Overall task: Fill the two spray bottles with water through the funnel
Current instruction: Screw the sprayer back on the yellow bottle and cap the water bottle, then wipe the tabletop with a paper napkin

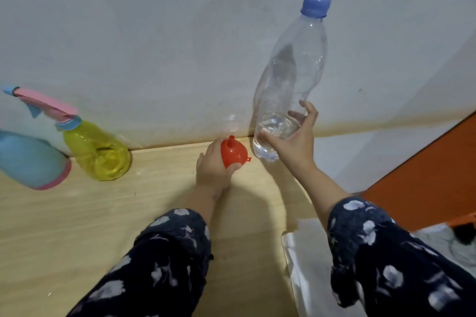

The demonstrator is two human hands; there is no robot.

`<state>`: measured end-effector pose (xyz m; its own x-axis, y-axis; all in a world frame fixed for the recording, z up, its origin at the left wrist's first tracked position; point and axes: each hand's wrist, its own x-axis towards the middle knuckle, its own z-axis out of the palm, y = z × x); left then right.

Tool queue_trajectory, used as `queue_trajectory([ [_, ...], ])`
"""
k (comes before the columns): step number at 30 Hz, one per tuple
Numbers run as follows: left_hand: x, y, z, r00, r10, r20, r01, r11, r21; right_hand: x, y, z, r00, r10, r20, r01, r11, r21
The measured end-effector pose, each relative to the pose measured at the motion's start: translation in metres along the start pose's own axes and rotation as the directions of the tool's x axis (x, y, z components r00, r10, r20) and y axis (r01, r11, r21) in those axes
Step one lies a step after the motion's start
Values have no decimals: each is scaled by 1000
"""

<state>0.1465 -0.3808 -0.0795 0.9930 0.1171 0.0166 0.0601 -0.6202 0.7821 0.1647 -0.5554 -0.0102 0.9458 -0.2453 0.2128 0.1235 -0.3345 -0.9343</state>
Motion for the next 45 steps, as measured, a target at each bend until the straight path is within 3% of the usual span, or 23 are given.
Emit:
queue_trajectory([
  [11,-9,6,-10,998,-63,13,61,992,114,-4,7,-10,979,98,176,-87,994,-71],
  [16,-51,15,-13,998,-38,-44,46,978,205,-39,1,-42,958,244,153,-188,932,-309],
  [18,-73,21,-14,1000,6,-26,0,976,219,-60,-4,-60,945,270,183,-167,883,-439],
  [21,-108,29,-12,987,122,101,-142,965,222,-101,-12,-84,941,270,204,-136,853,-503],
  [30,-199,35,8,880,332,340,-380,921,85,-239,-14,-126,977,192,89,-75,705,-705],
  [41,-228,39,29,865,315,392,-399,904,153,-281,10,-118,991,136,-6,-102,713,-694],
  [45,-230,39,29,863,259,434,-352,924,147,-272,-3,-126,951,251,-178,-306,843,-443],
])
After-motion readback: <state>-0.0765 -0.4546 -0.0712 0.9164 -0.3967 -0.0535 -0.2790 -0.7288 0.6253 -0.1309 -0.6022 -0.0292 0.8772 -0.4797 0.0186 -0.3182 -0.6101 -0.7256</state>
